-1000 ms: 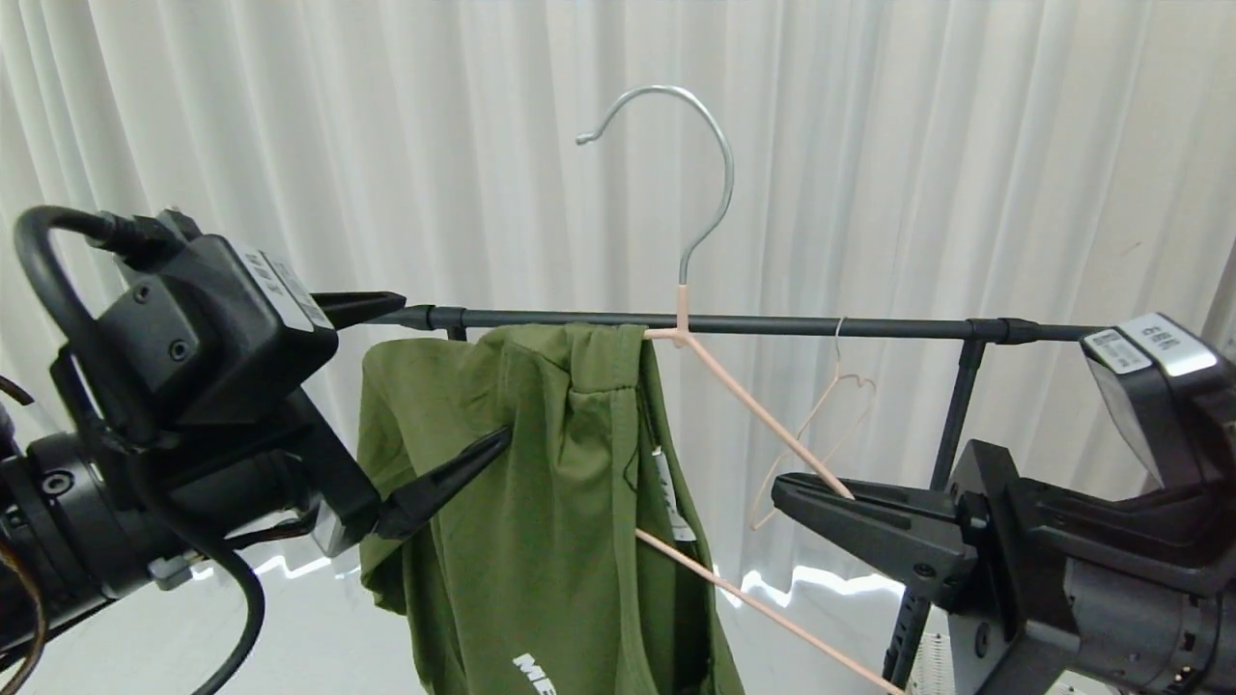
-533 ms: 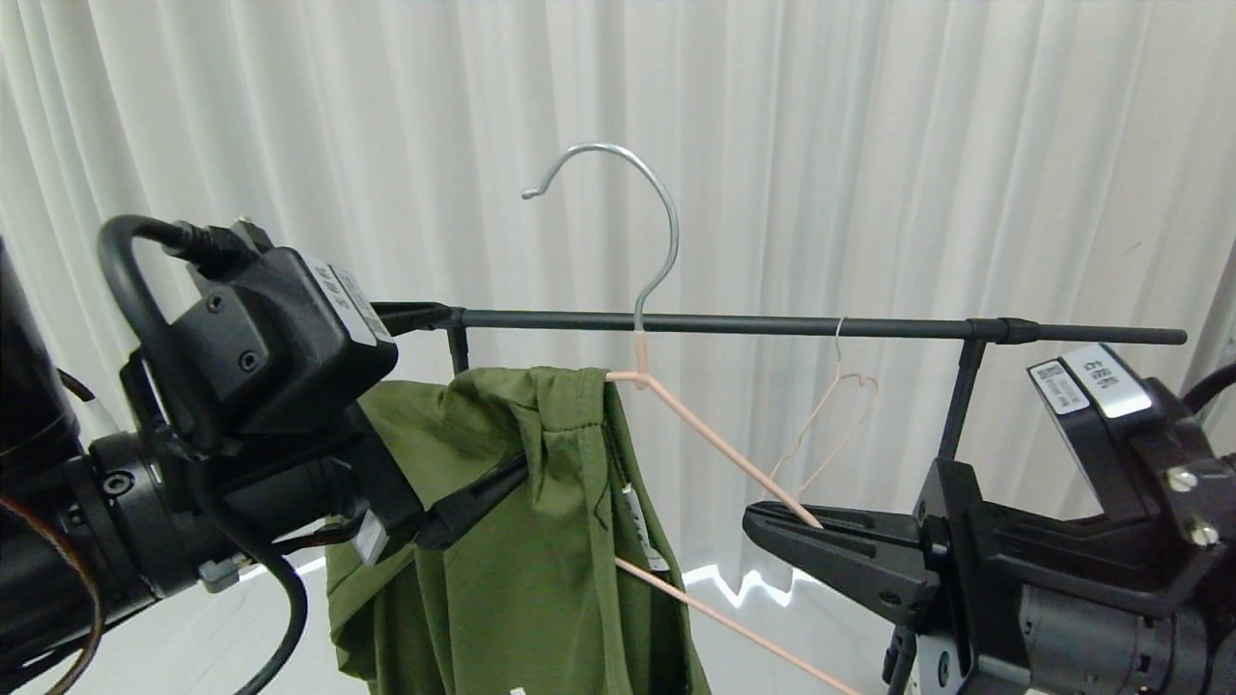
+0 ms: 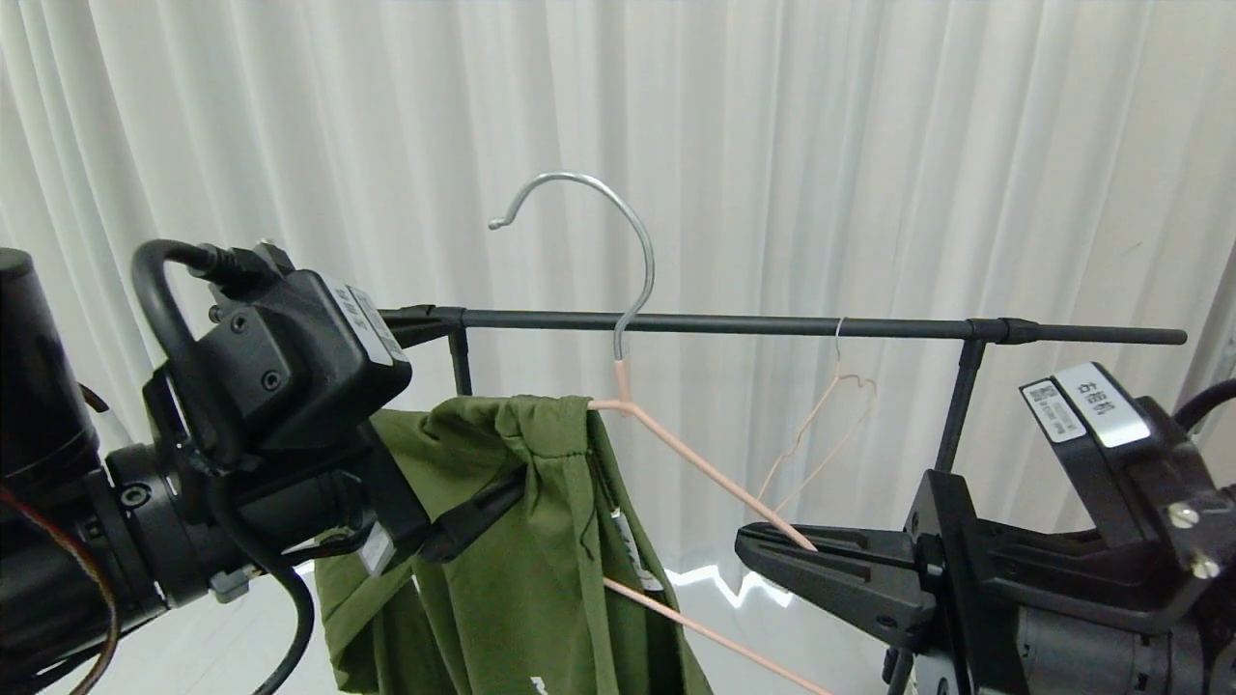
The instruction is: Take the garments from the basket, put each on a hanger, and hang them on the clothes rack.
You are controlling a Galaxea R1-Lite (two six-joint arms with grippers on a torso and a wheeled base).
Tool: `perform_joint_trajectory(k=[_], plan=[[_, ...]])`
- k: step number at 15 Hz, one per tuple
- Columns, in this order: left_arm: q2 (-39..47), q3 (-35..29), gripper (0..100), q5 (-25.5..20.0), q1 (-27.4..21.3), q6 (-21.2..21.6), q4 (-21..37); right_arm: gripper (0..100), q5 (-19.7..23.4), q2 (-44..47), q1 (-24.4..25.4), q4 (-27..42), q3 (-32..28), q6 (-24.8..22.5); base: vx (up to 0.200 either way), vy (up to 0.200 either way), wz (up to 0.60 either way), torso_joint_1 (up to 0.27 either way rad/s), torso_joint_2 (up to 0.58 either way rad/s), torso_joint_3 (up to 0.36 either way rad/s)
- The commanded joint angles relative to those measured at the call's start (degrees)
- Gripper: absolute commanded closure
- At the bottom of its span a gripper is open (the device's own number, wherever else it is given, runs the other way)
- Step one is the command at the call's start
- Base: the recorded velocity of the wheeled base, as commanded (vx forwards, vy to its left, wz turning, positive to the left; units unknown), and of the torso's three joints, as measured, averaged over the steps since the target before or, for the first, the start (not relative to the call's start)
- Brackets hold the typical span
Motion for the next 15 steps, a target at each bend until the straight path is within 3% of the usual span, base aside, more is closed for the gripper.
perform_joint_trajectory(k=[1, 2, 3, 15], plan=[[0.0, 0.1, 0, 0.0, 0.0, 0.0, 0.0, 100, 0.1, 0.2, 0.3, 0.0, 0.5, 0.0, 0.000, 0.000, 0.00, 0.000, 0.00, 0.000], [0.0, 0.1, 0, 0.0, 0.0, 0.0, 0.0, 100, 0.0, 0.2, 0.7, -0.1, 0.8, 0.0, 0.000, 0.000, 0.00, 0.000, 0.00, 0.000], [0.0, 0.1, 100, 0.0, 0.0, 0.0, 0.0, 100, 0.0, 0.2, 0.9, -0.1, 1.1, 0.0, 0.000, 0.000, 0.00, 0.000, 0.00, 0.000], [-1.6, 2.3, 100, 0.2, 0.0, -0.2, -0.1, 100, -0.2, -0.5, 1.1, -0.1, 1.7, 0.3, 0.000, 0.000, 0.00, 0.000, 0.00, 0.000]])
